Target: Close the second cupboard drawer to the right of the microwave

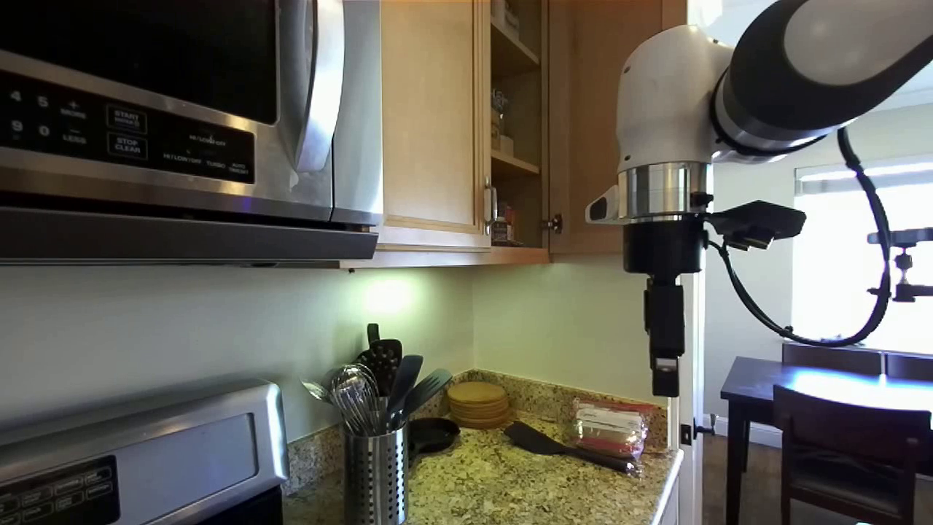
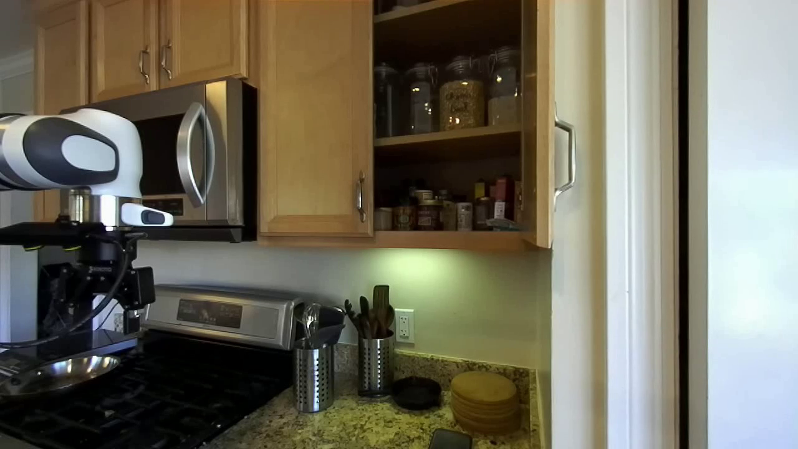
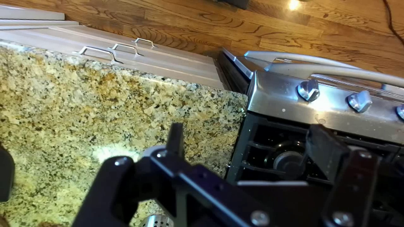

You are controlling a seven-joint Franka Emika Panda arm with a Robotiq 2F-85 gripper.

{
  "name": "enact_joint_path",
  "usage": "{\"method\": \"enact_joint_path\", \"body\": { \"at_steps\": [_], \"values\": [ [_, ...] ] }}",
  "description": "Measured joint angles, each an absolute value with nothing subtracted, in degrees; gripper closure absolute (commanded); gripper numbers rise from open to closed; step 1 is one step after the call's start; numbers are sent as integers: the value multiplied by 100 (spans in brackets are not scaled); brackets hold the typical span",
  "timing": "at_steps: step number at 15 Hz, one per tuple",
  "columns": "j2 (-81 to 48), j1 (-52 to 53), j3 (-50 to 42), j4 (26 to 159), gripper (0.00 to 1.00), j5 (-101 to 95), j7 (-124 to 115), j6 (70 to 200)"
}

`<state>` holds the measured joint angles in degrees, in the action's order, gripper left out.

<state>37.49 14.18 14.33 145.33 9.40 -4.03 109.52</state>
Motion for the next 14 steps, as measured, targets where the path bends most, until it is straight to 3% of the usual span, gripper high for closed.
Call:
{"method": "enact_joint_path", "body": {
  "at_steps": [14],
  "values": [
    [3362, 30, 1130, 14530, 0, -236, -1540, 11129]
  ]
}}
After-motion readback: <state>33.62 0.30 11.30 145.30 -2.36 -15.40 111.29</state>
